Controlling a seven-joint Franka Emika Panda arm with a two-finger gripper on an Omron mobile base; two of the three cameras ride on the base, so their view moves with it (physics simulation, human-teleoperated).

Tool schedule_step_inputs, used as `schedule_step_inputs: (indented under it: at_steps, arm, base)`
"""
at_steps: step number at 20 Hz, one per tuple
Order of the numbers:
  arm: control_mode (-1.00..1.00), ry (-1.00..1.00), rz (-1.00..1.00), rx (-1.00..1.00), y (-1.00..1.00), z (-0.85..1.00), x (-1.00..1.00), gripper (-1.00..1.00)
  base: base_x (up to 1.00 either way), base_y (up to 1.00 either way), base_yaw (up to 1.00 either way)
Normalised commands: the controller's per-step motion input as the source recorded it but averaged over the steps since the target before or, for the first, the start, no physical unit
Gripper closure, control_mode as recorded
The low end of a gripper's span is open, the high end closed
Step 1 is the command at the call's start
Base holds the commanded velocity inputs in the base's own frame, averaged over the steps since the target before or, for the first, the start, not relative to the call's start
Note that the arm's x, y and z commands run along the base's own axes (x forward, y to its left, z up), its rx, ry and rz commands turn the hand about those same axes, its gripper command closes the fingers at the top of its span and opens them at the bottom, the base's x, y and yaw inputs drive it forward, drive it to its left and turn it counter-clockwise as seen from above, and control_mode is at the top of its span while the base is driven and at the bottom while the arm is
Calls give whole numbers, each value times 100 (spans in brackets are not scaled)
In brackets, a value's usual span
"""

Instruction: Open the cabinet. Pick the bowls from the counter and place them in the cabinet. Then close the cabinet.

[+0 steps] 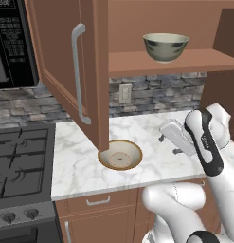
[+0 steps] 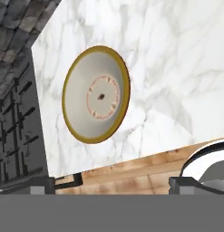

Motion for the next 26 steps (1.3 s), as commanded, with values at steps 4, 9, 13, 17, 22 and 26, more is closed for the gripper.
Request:
schedule_step_inputs:
  at_steps: [4,9,13,17,22,26]
  arm:
    - [-100,-1,10,6,1,-30,25,-100]
    - [-100,-1,3,10,8,-49,16,-100]
    - [-100,0,0,11,19,-43,11,-100]
    - [-100,0,-1,8,21,-30,12,-100]
    - [-100,1,-6,2,7,-19,17,-100]
    - [-100,2,-6,0,0,-10,22,-100]
  base:
    - [0,0,0]
    - [0,0,0]
    - [0,0,0]
    - [0,0,0]
    - [0,0,0]
    - [0,0,0]
